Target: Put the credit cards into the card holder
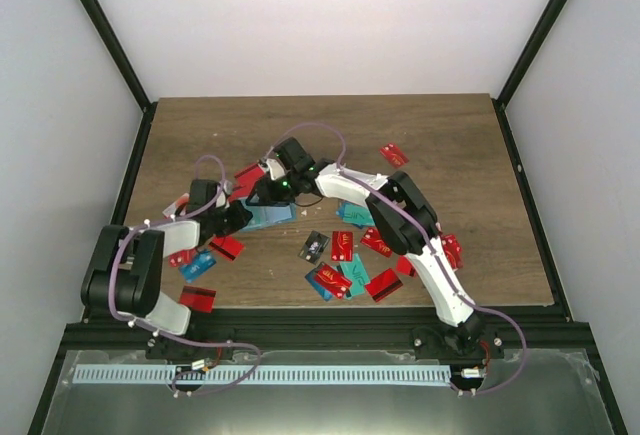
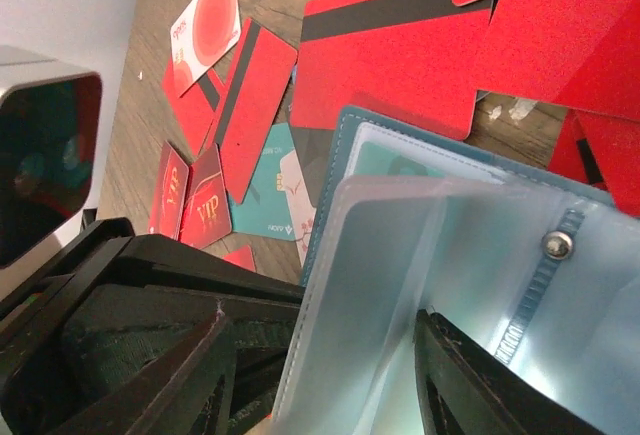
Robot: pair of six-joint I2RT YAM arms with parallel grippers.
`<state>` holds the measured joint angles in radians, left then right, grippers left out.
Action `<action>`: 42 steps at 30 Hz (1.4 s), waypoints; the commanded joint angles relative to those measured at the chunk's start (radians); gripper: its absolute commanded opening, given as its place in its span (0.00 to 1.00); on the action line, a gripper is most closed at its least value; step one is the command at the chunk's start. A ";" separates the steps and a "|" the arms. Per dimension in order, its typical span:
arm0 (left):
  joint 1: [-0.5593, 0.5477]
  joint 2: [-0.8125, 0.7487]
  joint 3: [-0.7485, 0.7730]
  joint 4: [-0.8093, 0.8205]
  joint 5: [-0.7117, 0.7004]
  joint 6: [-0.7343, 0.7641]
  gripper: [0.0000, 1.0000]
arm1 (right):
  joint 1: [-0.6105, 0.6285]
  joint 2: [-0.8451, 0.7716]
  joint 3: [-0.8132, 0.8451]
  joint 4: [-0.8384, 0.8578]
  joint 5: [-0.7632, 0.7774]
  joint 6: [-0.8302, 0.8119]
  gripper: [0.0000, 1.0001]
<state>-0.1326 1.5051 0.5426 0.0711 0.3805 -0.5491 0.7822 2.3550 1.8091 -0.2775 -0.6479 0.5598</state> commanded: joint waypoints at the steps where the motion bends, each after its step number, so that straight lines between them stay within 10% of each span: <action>1: -0.001 0.046 0.022 0.103 0.102 -0.033 0.06 | 0.006 -0.049 -0.010 0.033 -0.034 0.015 0.51; 17: 0.004 0.152 -0.043 0.390 0.264 -0.224 0.04 | 0.006 -0.071 -0.099 0.142 -0.093 0.135 0.51; 42: 0.050 -0.563 -0.073 -0.353 -0.074 -0.041 0.24 | 0.009 -0.174 -0.134 0.120 -0.091 0.048 0.51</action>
<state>-0.0792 1.0023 0.4488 -0.1684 0.3122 -0.6376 0.7826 2.3032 1.6852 -0.1040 -0.7696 0.6899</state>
